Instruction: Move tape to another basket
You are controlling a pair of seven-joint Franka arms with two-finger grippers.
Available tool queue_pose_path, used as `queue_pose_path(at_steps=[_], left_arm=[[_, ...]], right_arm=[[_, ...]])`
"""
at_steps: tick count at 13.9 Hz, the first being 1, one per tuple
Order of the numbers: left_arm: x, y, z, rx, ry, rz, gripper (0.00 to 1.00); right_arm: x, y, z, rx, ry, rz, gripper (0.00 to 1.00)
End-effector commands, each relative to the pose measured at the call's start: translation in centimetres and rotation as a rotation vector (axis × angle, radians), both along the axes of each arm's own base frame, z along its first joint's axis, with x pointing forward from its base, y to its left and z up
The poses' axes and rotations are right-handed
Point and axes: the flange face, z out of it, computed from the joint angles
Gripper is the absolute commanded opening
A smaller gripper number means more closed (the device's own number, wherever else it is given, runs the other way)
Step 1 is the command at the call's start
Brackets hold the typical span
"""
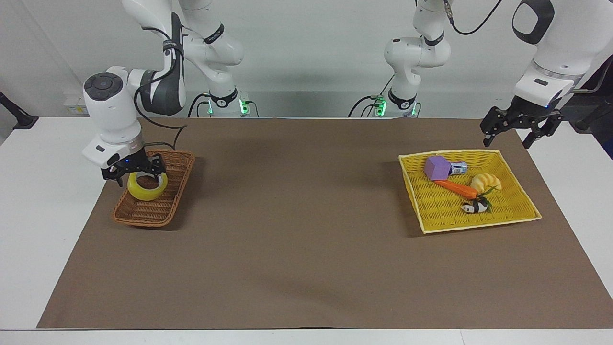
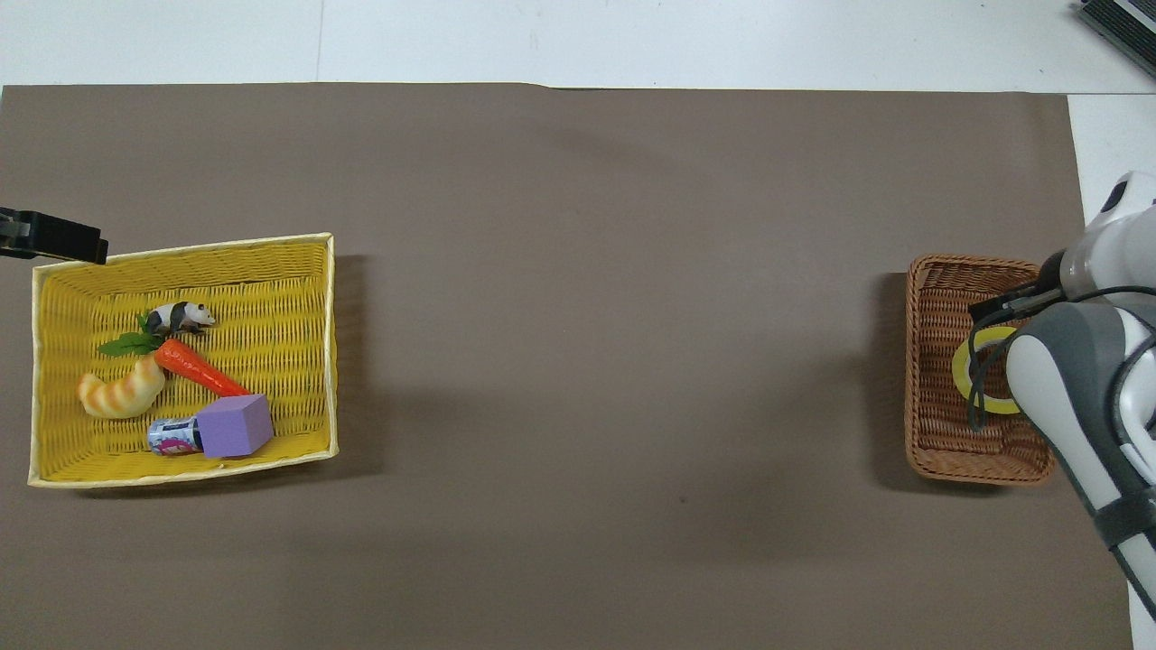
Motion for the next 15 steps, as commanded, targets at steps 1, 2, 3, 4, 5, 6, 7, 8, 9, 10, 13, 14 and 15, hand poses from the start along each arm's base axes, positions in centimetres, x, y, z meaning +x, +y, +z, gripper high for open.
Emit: queue_pose_path(at_steps=[1, 2, 3, 4, 5, 6, 7, 8, 9, 10, 13, 14, 15], left_arm=[[-0.9, 0.2, -0.2, 0.012, 0.010, -0.012, 1.00], [-0.9, 0.3, -0.1, 0.012, 0.009, -0.009, 1.00], [-0.9, 0.3, -0.1, 0.012, 0.009, -0.009, 1.00], [-0.9, 0.3, -0.1, 0.012, 0.009, -0.009, 1.00], [-0.9, 0.3, -0.1, 0.012, 0.009, -0.007, 1.00], [-0.9, 0.2, -0.1, 0.012, 0.009, -0.009, 1.00], [-0.9, 0.2, -0.1, 0.012, 0.010, -0.009, 1.00], [-0.9, 0.2, -0.2, 0.012, 0.012, -0.009, 1.00], [-0.9, 0.2, -0.1, 0.012, 0.010, -0.009, 1.00], [-0.9, 0.2, -0.2, 0.012, 0.012, -0.009, 1.00], [-0.9, 0.2, -0.2, 0.012, 0.010, -0.009, 1.00], [-0.9, 0.2, -0.2, 0.012, 0.010, -0.009, 1.00], [-0.9, 0.3, -0.1, 0.012, 0.009, -0.009, 1.00]], right_arm=[[0.9, 2.0, 1.6, 0.021, 0.006, -0.058, 1.00], [1.0, 2.8, 2.3, 0.020, 0.012, -0.066, 1.00], [1.1, 3.3, 3.2, 0.023, 0.012, -0.075, 1.00], [1.1, 4.1, 3.6, 0.042, 0.014, -0.092, 1.00], [1.1, 4.9, 4.1, 0.058, 0.008, -0.103, 1.00], [1.0, 5.0, 4.4, 0.060, 0.006, -0.109, 1.00], [0.9, 5.2, 4.4, 0.069, 0.011, -0.117, 1.00], [1.0, 5.4, 4.9, 0.095, 0.003, -0.135, 1.00], [1.2, 5.5, 5.3, 0.108, 0.001, -0.140, 1.00], [1.2, 5.4, 5.3, 0.107, 0.001, -0.140, 1.00], [1.2, 5.4, 5.4, 0.108, 0.003, -0.142, 1.00], [1.1, 5.5, 5.6, 0.108, 0.001, -0.142, 1.00], [1.1, 5.5, 5.6, 0.108, 0.001, -0.141, 1.00]])
